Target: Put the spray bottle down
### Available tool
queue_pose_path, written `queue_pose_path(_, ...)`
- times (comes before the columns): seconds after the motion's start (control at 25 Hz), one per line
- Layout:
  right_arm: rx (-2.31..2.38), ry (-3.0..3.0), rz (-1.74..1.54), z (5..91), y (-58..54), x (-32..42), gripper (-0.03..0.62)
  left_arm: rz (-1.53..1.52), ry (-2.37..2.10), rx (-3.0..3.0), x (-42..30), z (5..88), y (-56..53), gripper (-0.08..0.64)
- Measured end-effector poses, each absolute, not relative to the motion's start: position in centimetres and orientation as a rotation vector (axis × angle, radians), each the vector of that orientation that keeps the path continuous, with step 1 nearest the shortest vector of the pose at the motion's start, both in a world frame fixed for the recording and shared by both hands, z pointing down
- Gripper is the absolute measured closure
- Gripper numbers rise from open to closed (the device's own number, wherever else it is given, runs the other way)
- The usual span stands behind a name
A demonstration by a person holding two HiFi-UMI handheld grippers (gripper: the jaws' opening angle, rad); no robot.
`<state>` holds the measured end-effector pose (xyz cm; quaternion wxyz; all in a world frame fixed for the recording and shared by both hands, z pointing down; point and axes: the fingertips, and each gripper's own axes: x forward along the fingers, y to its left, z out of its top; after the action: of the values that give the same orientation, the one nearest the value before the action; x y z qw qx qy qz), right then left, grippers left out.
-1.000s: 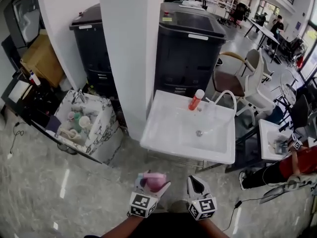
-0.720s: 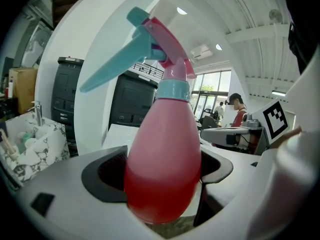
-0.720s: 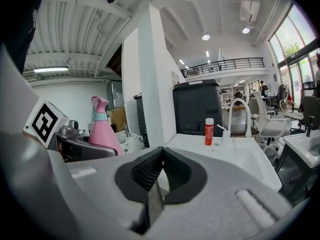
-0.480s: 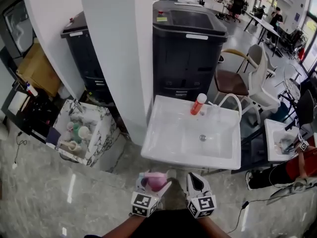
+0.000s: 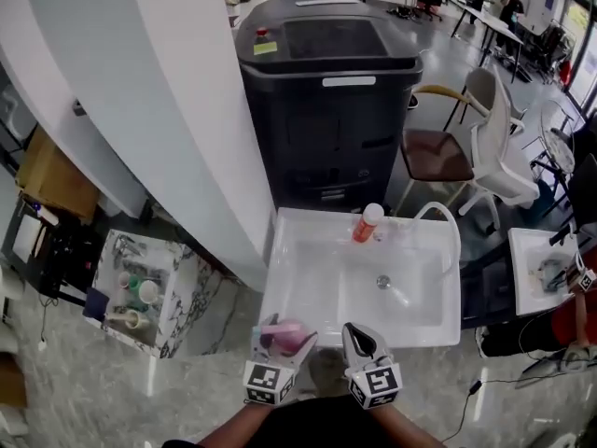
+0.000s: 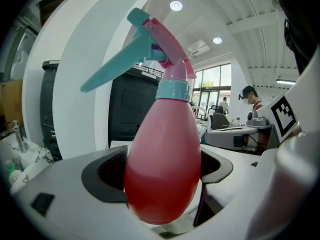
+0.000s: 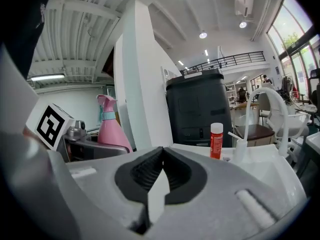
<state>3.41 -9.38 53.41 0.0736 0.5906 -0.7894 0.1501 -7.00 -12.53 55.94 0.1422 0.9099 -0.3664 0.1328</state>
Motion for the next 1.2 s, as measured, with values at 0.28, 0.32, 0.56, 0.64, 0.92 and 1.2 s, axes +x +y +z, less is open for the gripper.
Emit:
queue_pose_path(0.28, 1.713, -2.387, 0.525, 55.3, -16.7, 6.2, 0.594, 0.402, -1.151, 2.599, -4.1, 58.4, -22.3, 0.150)
queue_pose_path(0.32, 1.698, -2.393, 0.527, 55.4, -17.6, 6.4, 0.595, 0.412, -1.161, 2.588, -3.8, 58.9, -23.5, 0.149)
queue_pose_path(0.56, 1.637, -2.424, 0.539, 56.8, -23.2, 8.3, 0.594, 0.435, -1.228, 2.568, -1.1, 61.7, -31.3, 0.149)
queue_pose_path(0.64, 1.626, -2.429, 0.547, 57.4, -24.7, 9.2, 0.594, 0.440, -1.245, 2.569, -0.1, 62.7, -33.5, 0.150)
queue_pose_path(0.92, 1.607, -2.404, 0.653, 60.3, -27.6, 11.7, 0.594, 0.473, -1.261, 2.614, 2.3, 66.6, -39.4, 0.149)
queue_pose_path(1.2, 1.543, -2.389, 0.659, 62.3, -30.2, 12.4, 0.594, 0.450, -1.260, 2.574, 3.1, 70.9, -44.2, 0.149)
